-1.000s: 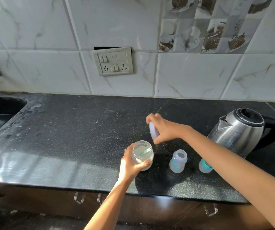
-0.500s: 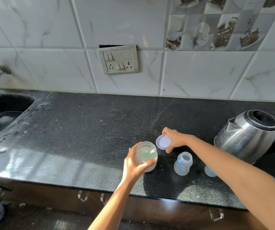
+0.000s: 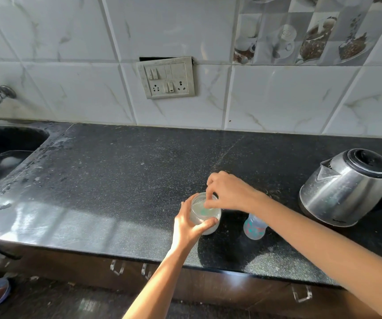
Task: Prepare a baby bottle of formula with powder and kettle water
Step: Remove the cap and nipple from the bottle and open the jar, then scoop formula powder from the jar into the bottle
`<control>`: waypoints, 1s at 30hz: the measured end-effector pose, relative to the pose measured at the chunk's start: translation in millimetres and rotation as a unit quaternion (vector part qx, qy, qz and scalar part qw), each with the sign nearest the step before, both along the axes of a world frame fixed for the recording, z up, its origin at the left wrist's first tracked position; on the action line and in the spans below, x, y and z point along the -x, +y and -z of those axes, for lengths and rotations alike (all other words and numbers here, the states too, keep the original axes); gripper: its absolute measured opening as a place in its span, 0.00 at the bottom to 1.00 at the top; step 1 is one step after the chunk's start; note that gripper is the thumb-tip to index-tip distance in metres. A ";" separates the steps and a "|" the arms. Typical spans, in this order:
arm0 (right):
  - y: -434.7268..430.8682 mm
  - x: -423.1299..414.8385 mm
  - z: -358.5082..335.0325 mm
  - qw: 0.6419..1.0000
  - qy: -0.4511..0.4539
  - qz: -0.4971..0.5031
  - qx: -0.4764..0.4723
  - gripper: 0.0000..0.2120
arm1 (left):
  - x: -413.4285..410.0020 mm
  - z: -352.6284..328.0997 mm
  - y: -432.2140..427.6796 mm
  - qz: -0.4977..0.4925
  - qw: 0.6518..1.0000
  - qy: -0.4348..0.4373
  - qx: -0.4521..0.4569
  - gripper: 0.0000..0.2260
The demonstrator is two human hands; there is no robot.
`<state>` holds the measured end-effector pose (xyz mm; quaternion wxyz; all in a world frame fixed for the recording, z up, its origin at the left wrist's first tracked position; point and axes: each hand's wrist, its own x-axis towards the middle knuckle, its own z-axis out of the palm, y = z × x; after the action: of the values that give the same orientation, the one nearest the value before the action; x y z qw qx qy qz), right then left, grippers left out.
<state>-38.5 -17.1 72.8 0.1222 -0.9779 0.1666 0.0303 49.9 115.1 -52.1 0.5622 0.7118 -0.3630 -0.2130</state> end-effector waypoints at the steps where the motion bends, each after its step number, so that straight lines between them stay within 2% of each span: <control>1: 7.6 -2.0 4.5 0.998 0.030 0.004 0.055 0.11 | 0.0 0.0 0.2 0.001 1.000 -0.002 0.002 0.33; 5: 26.7 -17.5 18.9 0.976 0.133 0.055 0.166 0.10 | 1.6 -0.4 0.4 0.001 1.000 -0.004 0.007 0.34; 9: 31.5 -27.1 21.5 0.962 0.165 0.075 0.203 0.18 | 2.4 0.5 0.9 -0.001 1.000 -0.001 0.007 0.36; 12: 30.7 -27.3 23.9 0.967 0.120 0.079 0.210 0.19 | 1.5 0.8 1.3 0.003 1.000 -0.004 0.005 0.37; 15: 29.5 -23.3 29.2 0.972 0.034 0.064 0.224 0.13 | -1.0 0.0 1.5 0.012 1.000 -0.003 0.006 0.38; 18: 28.4 -20.4 38.5 0.973 -0.001 0.013 0.230 0.08 | -3.7 -0.1 2.3 0.020 1.000 -0.007 0.006 0.37; 20: 27.6 -20.1 42.1 0.983 0.001 -0.008 0.182 0.07 | -4.4 -0.6 2.8 0.025 1.000 -0.011 0.006 0.36; 23: 24.5 -18.9 39.5 0.998 0.023 0.035 0.041 0.05 | -3.6 -3.1 3.0 0.030 0.999 -0.010 0.014 0.34; 27: 23.2 -14.5 28.2 0.993 0.005 0.093 -0.071 0.09 | -2.6 -4.6 3.6 0.031 0.999 0.007 0.018 0.33; 30: 16.8 -8.5 14.7 0.983 -0.009 0.132 -0.127 0.08 | -2.6 -4.2 3.6 0.024 1.000 0.007 0.018 0.32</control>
<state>-29.9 -0.3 58.1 0.2501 -0.9241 0.2877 0.0264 52.4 118.7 -47.8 0.5724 0.6908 -0.3802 -0.2248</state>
